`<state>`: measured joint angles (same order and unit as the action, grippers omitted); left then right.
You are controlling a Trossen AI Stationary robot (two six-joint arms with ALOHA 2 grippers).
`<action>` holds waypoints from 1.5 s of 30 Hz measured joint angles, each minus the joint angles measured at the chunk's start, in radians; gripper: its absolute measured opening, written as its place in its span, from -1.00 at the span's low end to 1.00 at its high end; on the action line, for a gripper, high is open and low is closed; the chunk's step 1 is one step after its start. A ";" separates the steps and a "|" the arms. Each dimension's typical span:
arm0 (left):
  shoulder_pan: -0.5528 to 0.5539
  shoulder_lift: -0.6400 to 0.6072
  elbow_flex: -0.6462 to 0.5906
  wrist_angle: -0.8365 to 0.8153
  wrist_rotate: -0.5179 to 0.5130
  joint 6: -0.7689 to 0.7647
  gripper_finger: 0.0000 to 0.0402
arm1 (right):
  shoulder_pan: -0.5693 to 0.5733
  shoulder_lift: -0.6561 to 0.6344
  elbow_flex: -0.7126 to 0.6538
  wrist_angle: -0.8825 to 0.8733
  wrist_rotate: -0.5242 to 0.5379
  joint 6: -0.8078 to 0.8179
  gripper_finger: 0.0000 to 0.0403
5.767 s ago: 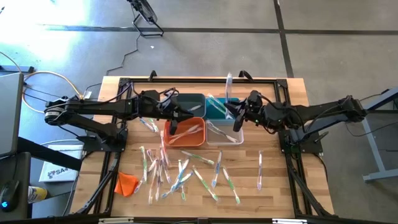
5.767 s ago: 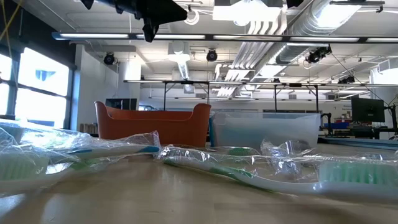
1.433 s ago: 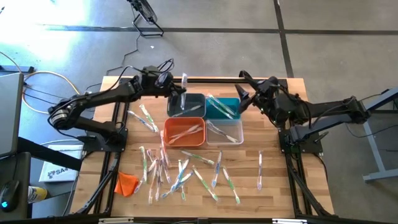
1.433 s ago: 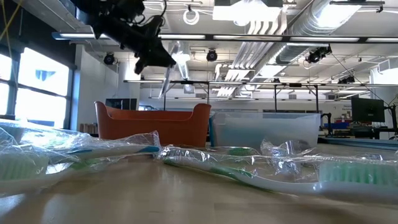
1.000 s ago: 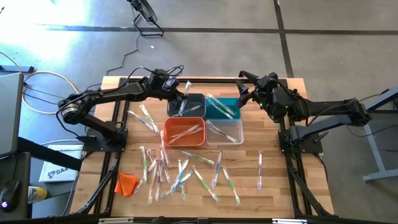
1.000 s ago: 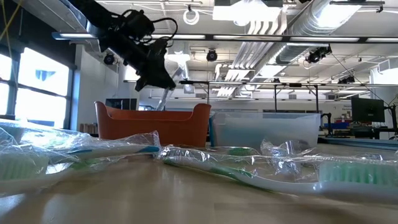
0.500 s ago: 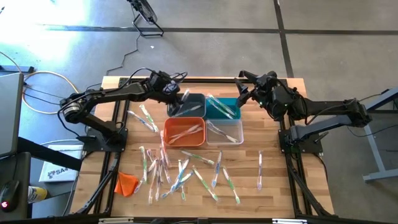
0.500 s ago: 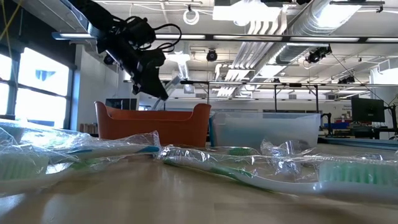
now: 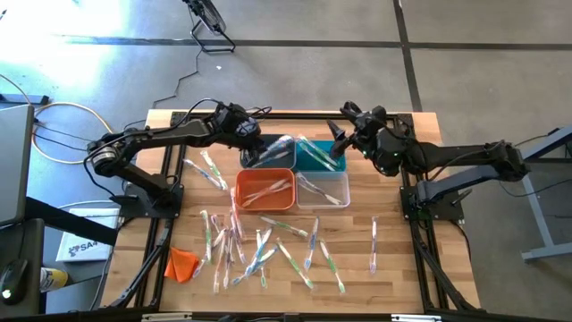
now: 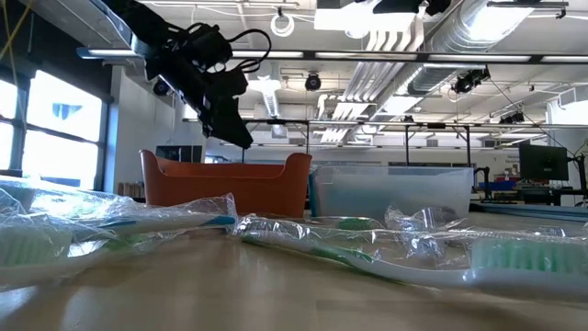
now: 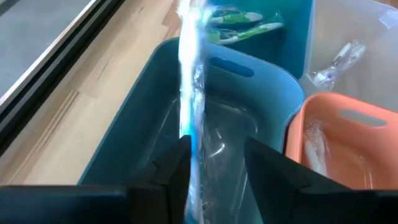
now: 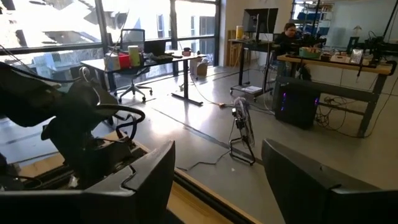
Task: Pick & Place Toothbrushes
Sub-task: Put the blue toothbrush into the left blue bin, then put the purple toothbrush into the transparent bin
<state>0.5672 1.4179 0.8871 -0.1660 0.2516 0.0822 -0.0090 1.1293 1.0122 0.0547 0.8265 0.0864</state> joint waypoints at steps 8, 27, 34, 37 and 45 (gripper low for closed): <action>-0.005 0.006 0.000 0.058 0.017 -0.059 -0.09 | 0.000 0.020 0.000 0.000 -0.021 0.052 0.15; -0.058 0.005 0.000 0.225 0.100 -0.337 -0.41 | 0.002 0.020 0.000 0.000 -0.311 0.226 0.14; -0.126 0.005 0.000 0.323 0.096 -0.349 -0.69 | 0.002 0.020 0.000 0.001 -0.317 0.225 -0.05; -0.143 0.005 0.000 0.364 0.093 -0.354 -0.78 | 0.002 0.020 0.000 0.001 -0.345 0.225 -0.21; -0.185 0.004 0.000 0.404 0.060 -0.394 -0.95 | 0.005 0.024 0.000 -0.001 -0.420 0.224 -0.70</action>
<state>0.3827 1.4223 0.8871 0.2375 0.3113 -0.3118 -0.0040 1.1531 1.0126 0.0537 0.4066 0.3107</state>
